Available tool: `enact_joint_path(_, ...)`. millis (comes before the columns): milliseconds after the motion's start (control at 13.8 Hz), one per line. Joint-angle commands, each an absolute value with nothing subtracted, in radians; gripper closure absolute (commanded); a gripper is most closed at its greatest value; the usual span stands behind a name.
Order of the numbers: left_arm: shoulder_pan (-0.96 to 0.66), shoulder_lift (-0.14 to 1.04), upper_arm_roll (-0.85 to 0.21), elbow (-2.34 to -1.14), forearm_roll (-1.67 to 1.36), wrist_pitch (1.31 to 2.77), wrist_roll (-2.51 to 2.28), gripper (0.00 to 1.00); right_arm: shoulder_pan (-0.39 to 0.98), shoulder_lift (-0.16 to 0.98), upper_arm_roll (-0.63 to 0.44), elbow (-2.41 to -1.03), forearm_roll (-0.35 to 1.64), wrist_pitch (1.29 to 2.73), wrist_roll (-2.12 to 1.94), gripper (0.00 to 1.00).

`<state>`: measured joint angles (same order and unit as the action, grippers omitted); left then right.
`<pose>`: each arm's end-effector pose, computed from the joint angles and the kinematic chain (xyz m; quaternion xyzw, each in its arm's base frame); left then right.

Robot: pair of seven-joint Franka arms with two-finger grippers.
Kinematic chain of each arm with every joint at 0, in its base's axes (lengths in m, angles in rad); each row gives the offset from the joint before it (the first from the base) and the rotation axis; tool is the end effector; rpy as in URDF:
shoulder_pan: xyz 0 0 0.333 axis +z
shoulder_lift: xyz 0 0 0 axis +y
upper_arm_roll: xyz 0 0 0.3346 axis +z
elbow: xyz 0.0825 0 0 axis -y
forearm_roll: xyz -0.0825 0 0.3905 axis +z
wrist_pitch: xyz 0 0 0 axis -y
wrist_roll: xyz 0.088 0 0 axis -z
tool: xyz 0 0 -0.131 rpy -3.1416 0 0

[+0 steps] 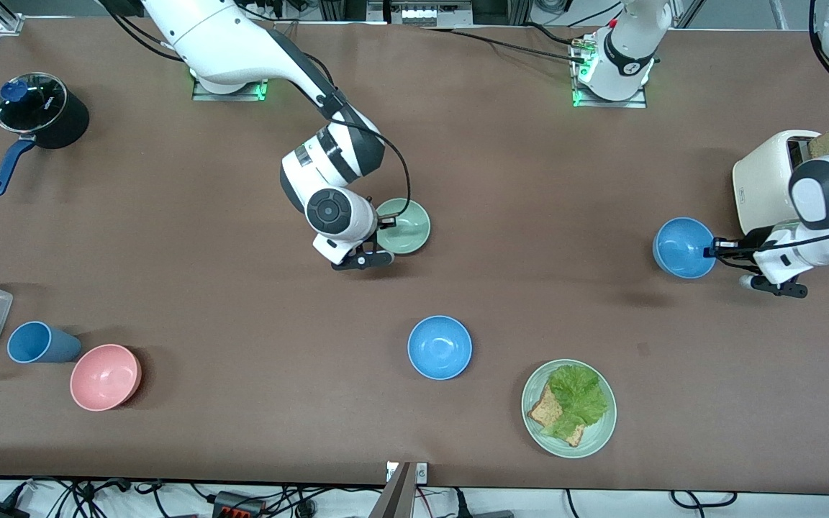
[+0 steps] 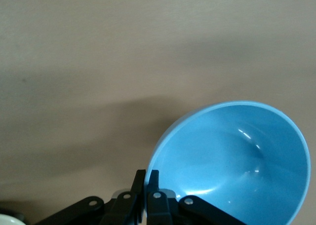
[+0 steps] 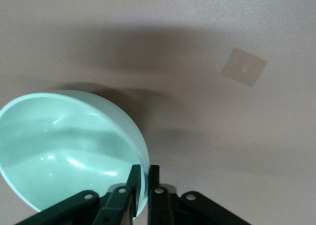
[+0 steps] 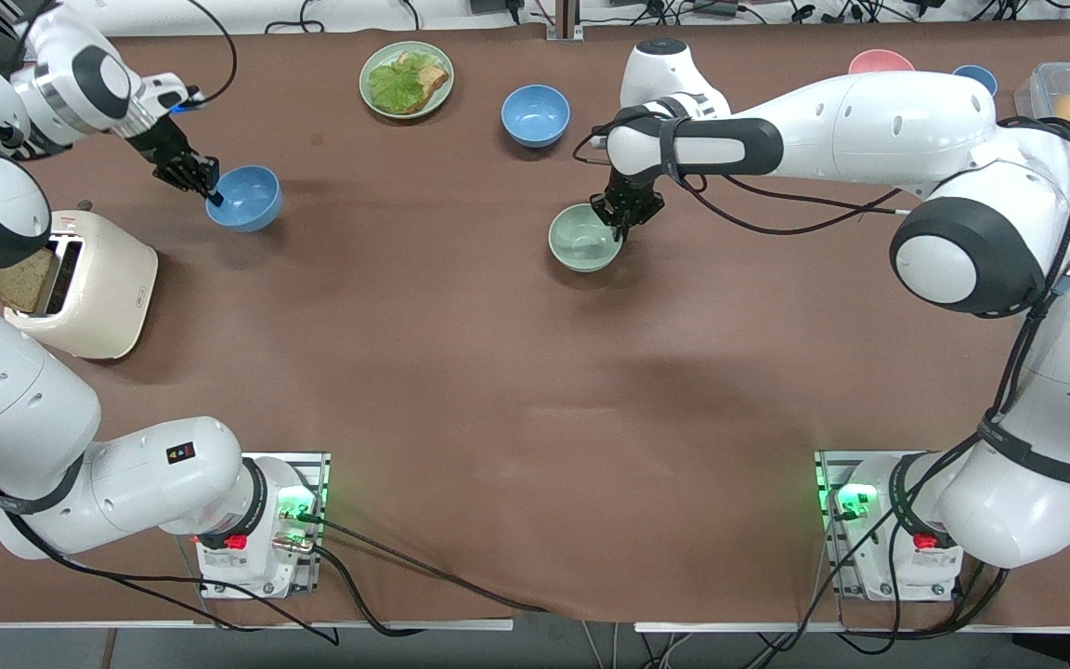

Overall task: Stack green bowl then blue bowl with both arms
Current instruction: 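Set the green bowl mid-table with the right gripper while the left gripper carries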

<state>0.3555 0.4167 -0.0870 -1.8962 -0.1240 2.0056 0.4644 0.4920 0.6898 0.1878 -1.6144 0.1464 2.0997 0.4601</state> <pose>0.5801 0.1508 0.2527 0.9840 -0.0612 -0.1174 0.1195 0.5335 0.4274 0.2010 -0.9867 -0.0506 0.1469 0.0487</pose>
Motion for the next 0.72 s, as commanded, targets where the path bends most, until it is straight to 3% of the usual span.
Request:
enact_joint_path(0,0.362,0.373,-0.149,-1.868,-0.149,1.908,0.382,1.0,0.48,0.671,0.181,-1.531,0.161,2.035,0.479,0.0)
enact_joint_path(145,0.362,0.322,-0.214,-1.867,-0.153,1.85,0.272,1.0,0.476,0.626,0.164,-1.458,0.147,1.904,0.482,0.0)
enact_joint_path(361,0.364,0.261,-0.336,-1.867,-0.159,1.819,0.093,1.0,0.454,0.566,0.057,-1.34,0.147,1.717,0.471,0.0)
enact_joint_path(651,0.364,0.23,-0.504,-1.873,-0.233,1.824,-0.185,1.0,0.434,0.503,-0.104,-1.281,0.109,1.638,0.46,0.0)
